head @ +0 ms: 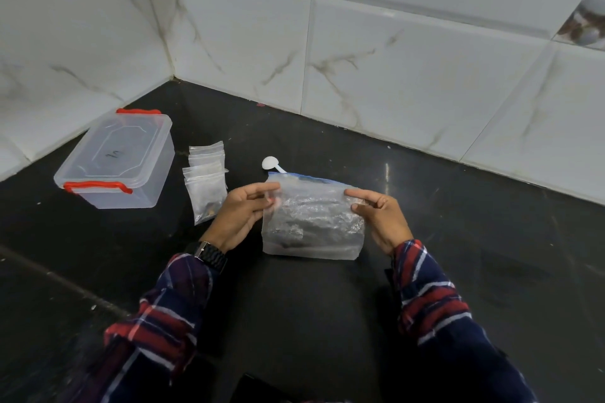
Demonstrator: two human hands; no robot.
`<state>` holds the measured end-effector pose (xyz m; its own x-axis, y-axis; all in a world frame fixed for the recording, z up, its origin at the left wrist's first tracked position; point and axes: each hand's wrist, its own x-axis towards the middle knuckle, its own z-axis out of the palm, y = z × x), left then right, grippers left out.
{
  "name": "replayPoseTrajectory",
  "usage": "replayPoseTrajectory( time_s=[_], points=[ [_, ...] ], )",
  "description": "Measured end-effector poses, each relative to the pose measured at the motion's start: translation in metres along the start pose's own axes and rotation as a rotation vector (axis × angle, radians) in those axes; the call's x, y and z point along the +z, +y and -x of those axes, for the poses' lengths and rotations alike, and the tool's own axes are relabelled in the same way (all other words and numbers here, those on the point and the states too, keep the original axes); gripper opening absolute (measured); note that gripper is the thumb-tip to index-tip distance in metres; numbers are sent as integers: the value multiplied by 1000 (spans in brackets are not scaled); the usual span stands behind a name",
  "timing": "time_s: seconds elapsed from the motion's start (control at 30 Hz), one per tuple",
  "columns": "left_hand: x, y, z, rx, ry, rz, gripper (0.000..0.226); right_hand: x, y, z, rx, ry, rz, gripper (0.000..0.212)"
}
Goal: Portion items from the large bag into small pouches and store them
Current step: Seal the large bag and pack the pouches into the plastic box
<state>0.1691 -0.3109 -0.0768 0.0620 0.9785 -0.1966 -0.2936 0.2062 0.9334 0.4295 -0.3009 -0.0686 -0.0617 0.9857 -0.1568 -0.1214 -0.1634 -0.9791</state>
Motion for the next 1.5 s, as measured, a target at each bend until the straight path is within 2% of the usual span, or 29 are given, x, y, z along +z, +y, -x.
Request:
replayPoseTrajectory(
  time_s=[0.17, 0.23, 0.33, 0.43, 0.6, 0.7, 0.77, 0.83, 1.0, 1.13, 1.2, 1.27, 1.33, 1.4, 1.5],
  points=[
    [-9, 5, 4, -17, -98, -19, 62, 4, -6, -5, 15, -138, 0, 61],
    [-12, 9, 6, -5, -98, -30, 61, 7, -8, -7, -4, -135, 1, 52],
    [-11, 19, 8, 49, 0, 3, 38, 13, -14, -13, -44, -37, -12, 25],
    [-8, 28, 10, 95, 93, 49, 30, 20, -19, -20, -72, -52, 31, 33],
    [-11, 44, 13, 121, 45, -89, 52, 30, -35, -26, -52, -163, 33, 56],
    [-9, 53, 16, 155, 106, -156, 46, 36, -43, -28, -100, -140, -26, 41],
    [-5, 59, 17, 192, 190, -115, 27, 41, -48, -28, -130, -93, -115, 23],
    [-1, 64, 16, 231, 280, -78, 13, 46, -52, -28, -150, -78, -186, 13],
    [-1, 75, 11, 260, 331, -82, 16, 50, -62, -33, -143, 14, -152, 28],
    [1, 81, 12, 276, 290, -3, 9, 51, -72, -37, -164, 43, 28, 30],
    [1, 82, 12, 287, 300, 25, 10, 57, -77, -38, -350, 155, 369, 27],
    [3, 84, 13, 300, 310, 18, 12, 69, -83, -38, -676, 175, 685, 27],
    [7, 86, 14, 310, 306, 6, 13, 89, -91, -35, -819, 8, 829, 26],
    [10, 88, 16, 319, 301, -24, 12, 111, -95, -34, -804, -188, 928, 30],
    [11, 91, 19, 357, 293, -39, 13, 137, -101, -39, -768, -344, 988, 28]
  ],
)
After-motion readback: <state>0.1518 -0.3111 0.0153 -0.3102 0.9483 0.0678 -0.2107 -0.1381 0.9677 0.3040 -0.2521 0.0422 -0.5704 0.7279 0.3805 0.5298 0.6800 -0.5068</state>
